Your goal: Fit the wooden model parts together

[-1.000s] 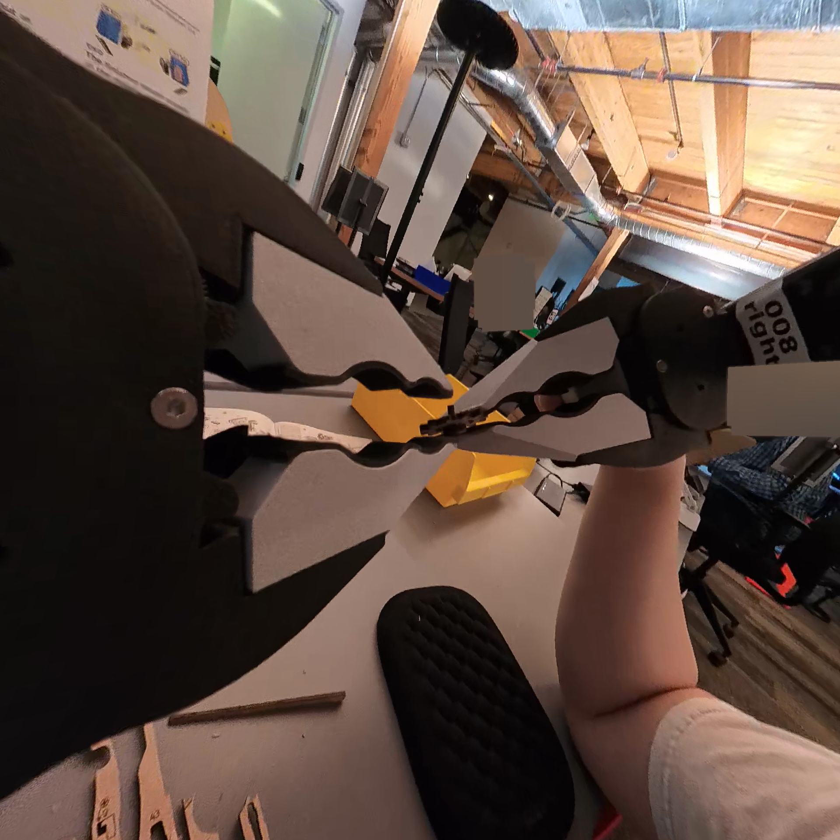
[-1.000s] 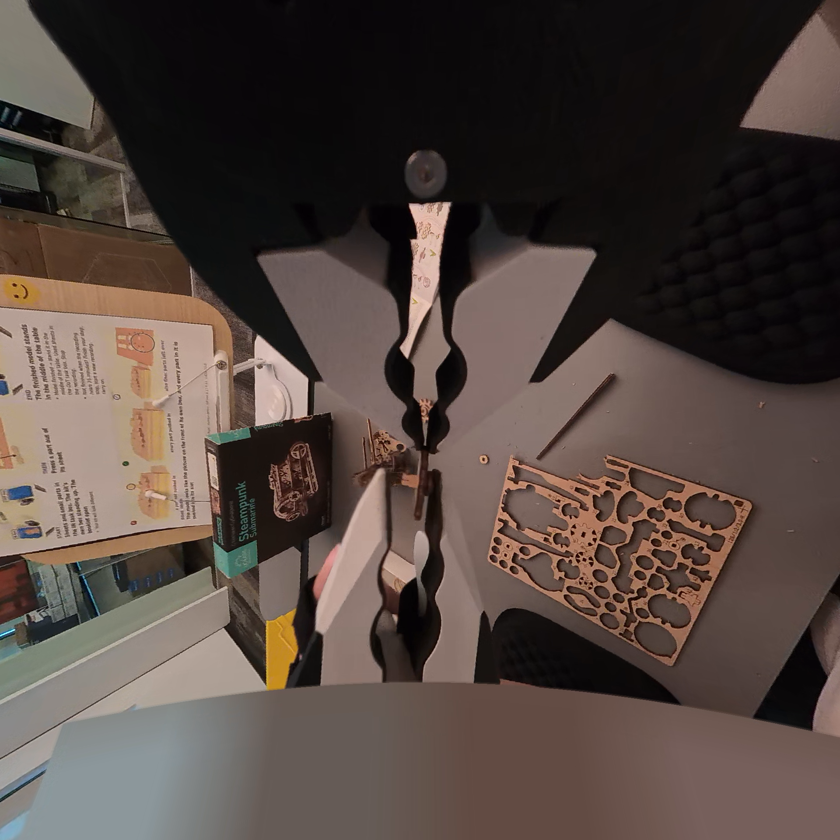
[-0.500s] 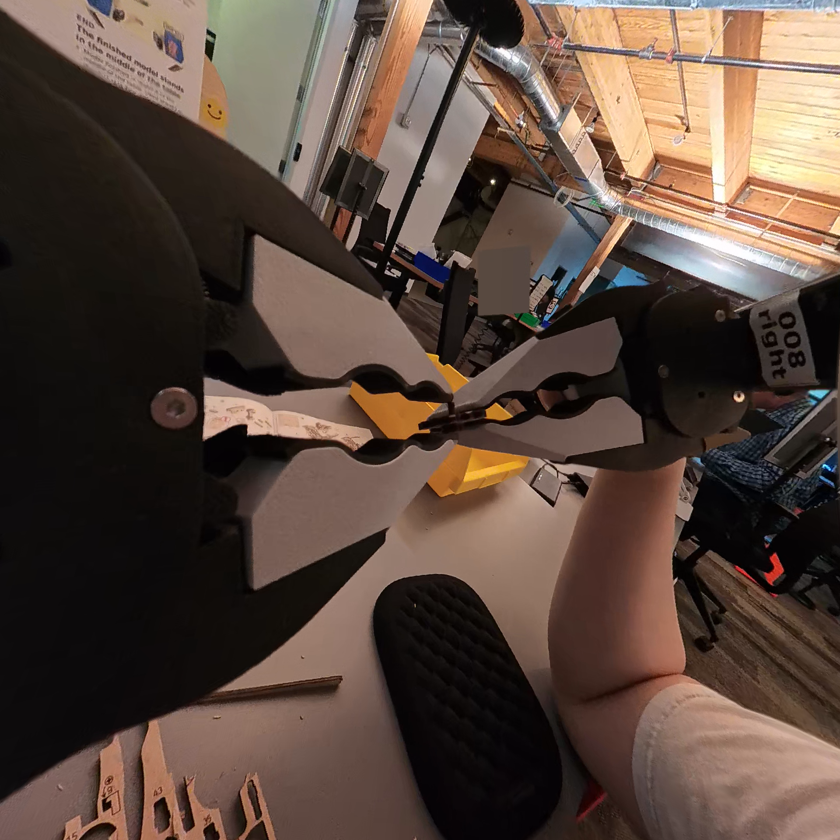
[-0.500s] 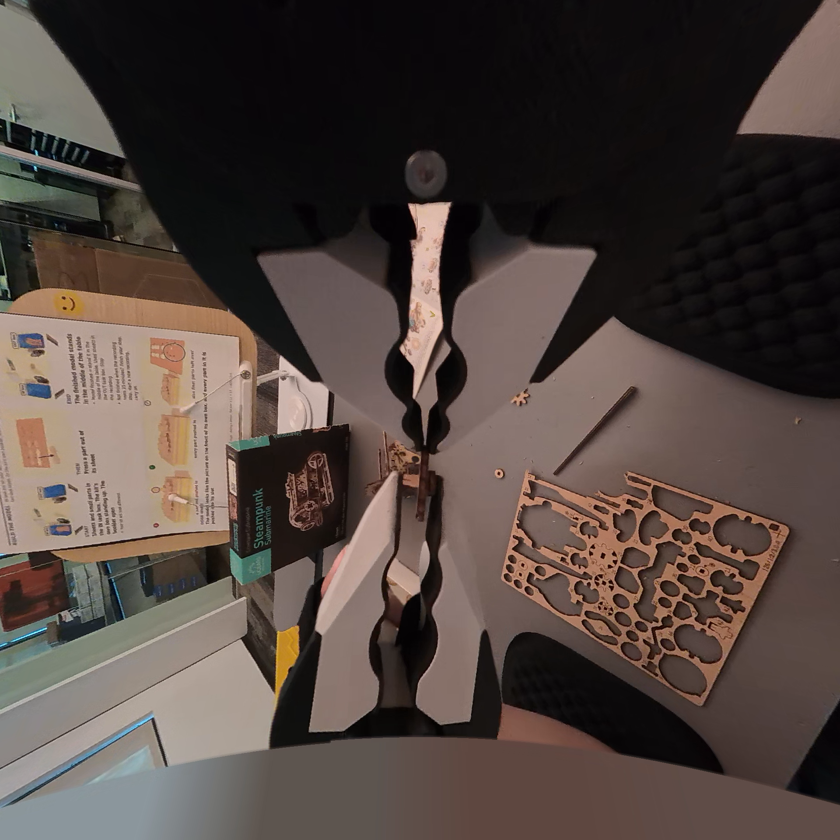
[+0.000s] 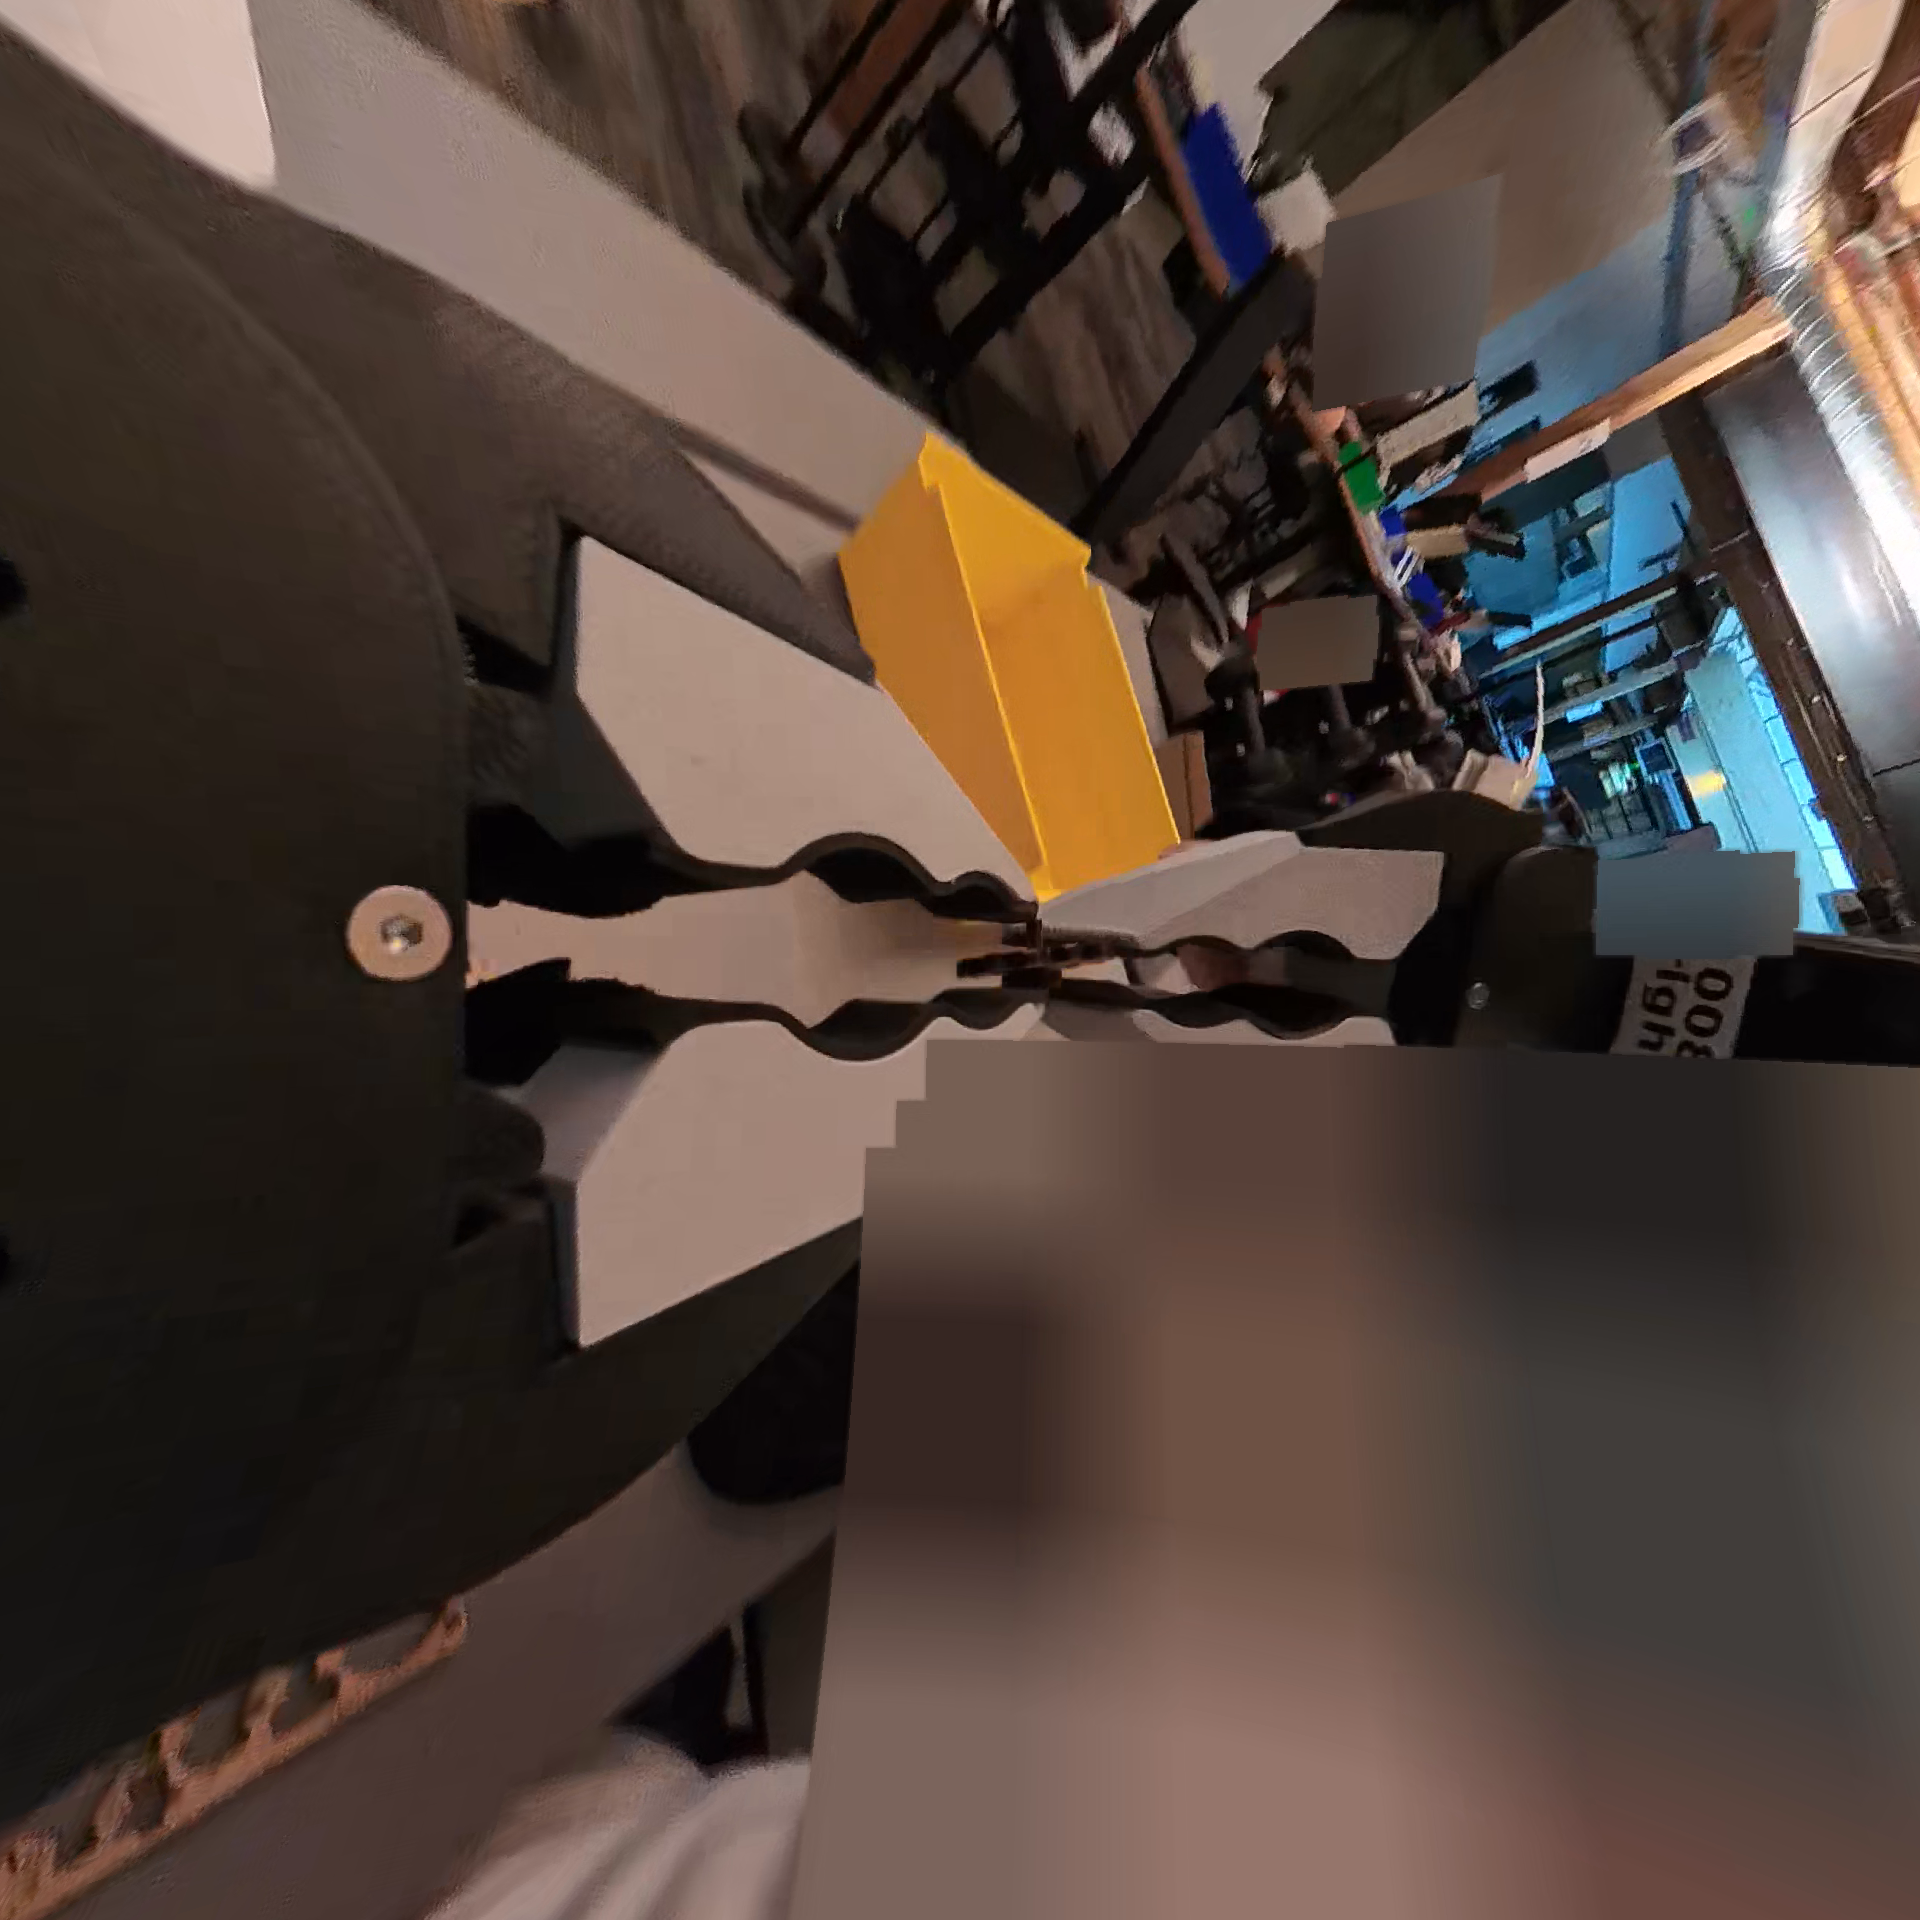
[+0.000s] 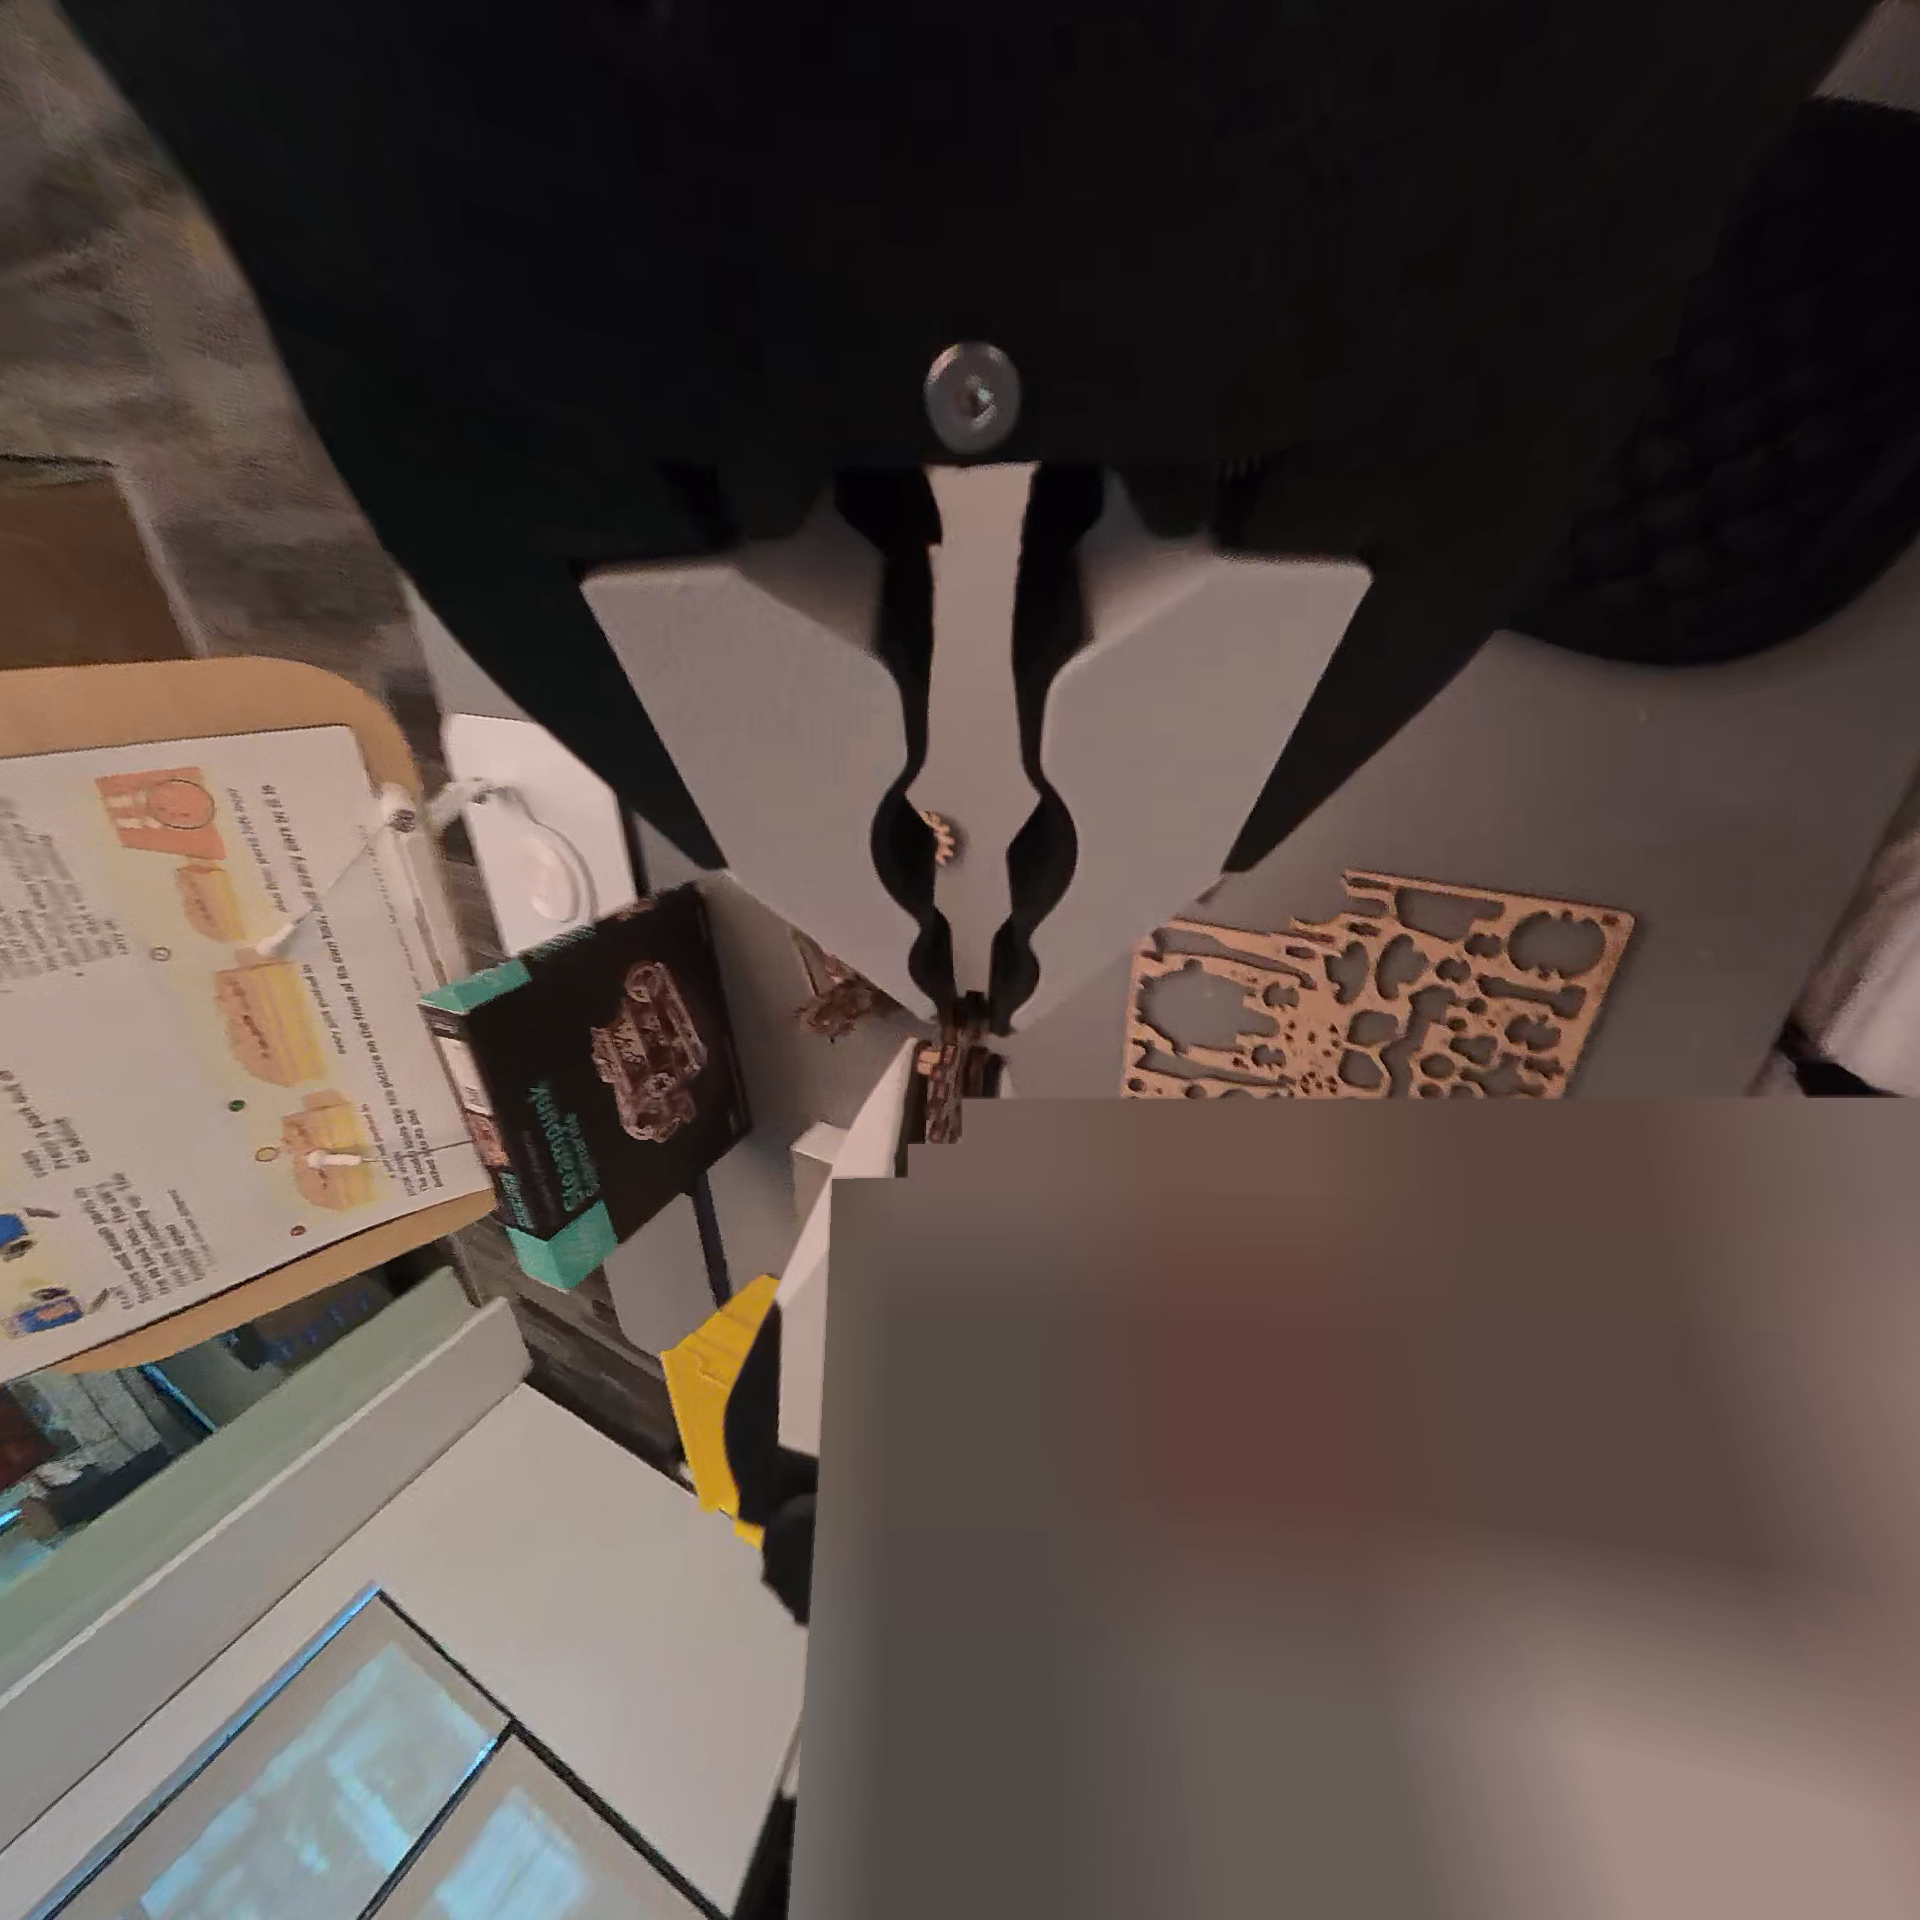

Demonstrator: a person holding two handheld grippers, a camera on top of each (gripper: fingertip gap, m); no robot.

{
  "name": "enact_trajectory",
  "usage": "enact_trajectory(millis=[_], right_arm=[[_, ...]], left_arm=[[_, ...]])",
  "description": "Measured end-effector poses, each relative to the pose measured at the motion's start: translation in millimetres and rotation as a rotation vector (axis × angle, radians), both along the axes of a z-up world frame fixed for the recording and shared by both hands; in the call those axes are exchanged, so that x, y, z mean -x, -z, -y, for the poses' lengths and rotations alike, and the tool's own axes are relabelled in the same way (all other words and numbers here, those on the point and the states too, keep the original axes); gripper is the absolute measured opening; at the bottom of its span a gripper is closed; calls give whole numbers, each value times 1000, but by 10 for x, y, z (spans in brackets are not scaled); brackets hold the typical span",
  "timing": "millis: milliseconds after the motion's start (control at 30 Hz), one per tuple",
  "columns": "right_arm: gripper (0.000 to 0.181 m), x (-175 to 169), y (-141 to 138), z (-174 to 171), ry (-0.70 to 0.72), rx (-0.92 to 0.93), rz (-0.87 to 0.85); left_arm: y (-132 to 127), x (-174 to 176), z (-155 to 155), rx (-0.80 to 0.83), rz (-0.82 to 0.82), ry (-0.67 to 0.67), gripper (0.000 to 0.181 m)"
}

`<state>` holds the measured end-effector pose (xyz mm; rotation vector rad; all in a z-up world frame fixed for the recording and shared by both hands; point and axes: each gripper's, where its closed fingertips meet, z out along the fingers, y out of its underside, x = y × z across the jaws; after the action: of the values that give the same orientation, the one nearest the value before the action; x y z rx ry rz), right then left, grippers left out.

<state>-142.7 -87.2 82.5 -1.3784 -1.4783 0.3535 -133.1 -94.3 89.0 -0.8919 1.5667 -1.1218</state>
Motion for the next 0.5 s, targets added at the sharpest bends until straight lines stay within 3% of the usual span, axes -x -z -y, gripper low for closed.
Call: enact_trajectory(millis=[167,333,433,500], right_arm=[[0,23,-88,50,-39,237,-146],[0,-22,-183,25,-37,351,-253],[0,-23,-161,25,-39,414,-268],[0,-14,-130,14,-35,450,-269]], left_arm=[[-96,22,40,175,16,71,8],[-196,96,-31,257,46,85,5],[-194,86,-44,273,41,74,19],[-190,64,-60,298,36,62,17]])
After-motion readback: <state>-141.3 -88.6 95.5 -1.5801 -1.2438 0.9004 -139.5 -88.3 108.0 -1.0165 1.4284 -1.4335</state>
